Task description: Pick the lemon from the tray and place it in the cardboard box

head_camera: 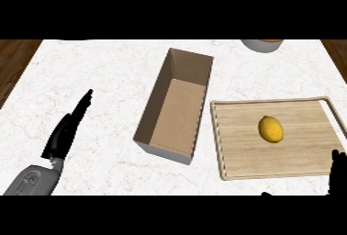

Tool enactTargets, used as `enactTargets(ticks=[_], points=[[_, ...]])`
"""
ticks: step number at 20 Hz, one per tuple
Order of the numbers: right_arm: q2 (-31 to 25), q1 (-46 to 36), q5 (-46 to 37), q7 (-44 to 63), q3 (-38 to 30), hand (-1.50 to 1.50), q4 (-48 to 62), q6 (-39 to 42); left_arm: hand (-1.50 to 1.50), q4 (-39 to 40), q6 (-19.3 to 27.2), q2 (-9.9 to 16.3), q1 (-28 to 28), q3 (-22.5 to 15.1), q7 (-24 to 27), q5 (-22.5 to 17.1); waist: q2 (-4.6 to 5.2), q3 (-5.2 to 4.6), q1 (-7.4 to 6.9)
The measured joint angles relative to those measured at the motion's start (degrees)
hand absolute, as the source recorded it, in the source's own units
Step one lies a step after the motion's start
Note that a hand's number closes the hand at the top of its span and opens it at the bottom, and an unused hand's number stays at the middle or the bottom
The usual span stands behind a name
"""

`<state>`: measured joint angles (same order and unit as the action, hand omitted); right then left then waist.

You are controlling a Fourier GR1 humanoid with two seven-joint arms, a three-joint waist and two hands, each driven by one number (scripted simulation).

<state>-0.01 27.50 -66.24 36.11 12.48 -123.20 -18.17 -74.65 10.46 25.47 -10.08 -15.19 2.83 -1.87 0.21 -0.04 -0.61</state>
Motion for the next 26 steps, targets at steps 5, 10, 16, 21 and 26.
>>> enactTargets(ticks=[5,10,16,21,26], points=[[-0.19,-6.32,-2.00,1.56,-2.11,-1.50,4.30,0.44,0.00,-1.39,-0.53,-1.78,1.65,1.01,-0.78,2.29,-0.16,0.03,0.43],[-0.60,-10.86,-4.00,2.18,-3.87,-1.50,7.05,1.35,0.00,-1.72,-2.56,-2.77,0.97,3.38,-1.74,3.80,-0.20,0.05,0.59],[-0.97,-17.62,-2.49,3.16,-6.07,-1.50,13.19,4.13,0.00,-1.52,-4.53,-4.10,1.18,5.78,-1.69,5.65,-0.19,0.04,0.60],[-1.05,-20.31,-2.12,3.44,-7.18,-1.50,17.45,3.91,0.00,0.82,-6.49,-5.53,-0.04,8.40,-0.62,7.26,-0.20,0.04,0.67],[-1.93,-22.64,-0.47,1.63,-9.55,-1.50,22.30,1.94,0.00,0.85,-7.21,-7.08,0.56,9.53,-0.02,9.40,-0.21,0.05,0.64]])
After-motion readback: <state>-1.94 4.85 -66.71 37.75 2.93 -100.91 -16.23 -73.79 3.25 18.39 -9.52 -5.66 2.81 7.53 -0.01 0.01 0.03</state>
